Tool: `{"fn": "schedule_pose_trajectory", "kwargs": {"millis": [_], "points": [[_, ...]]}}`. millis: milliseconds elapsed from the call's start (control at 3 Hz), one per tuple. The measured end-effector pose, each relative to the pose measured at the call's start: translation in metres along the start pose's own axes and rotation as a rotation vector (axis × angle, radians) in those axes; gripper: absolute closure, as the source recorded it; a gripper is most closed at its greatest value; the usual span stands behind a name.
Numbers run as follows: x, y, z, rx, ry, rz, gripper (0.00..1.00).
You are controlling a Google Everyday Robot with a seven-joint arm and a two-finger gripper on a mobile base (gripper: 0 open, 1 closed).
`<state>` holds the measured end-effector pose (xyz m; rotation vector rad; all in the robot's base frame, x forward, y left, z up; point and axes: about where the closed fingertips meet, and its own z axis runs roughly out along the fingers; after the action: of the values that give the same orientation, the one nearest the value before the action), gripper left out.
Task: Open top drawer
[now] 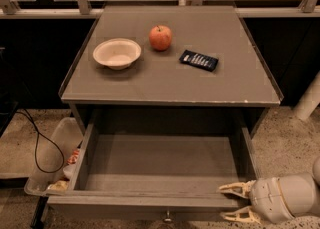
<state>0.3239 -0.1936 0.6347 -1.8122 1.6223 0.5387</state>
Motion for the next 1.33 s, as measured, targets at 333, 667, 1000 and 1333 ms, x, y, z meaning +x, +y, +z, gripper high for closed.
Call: {"fn": "schedule_pose_trajectory", "kwargs": {"millis": [333, 667, 1000, 1333], "points": [[0.0029, 0.0087, -0.0004, 0.006, 0.000, 0.001, 0.81], [0.0012, 0.0085, -0.0013, 0.006, 0.000, 0.001, 0.58], [0.0012, 0.0085, -0.0013, 0.006, 0.000, 0.001, 0.35], [0.0012, 0.0085, -0.0013, 0.006, 0.000, 0.001, 0.11]]}}
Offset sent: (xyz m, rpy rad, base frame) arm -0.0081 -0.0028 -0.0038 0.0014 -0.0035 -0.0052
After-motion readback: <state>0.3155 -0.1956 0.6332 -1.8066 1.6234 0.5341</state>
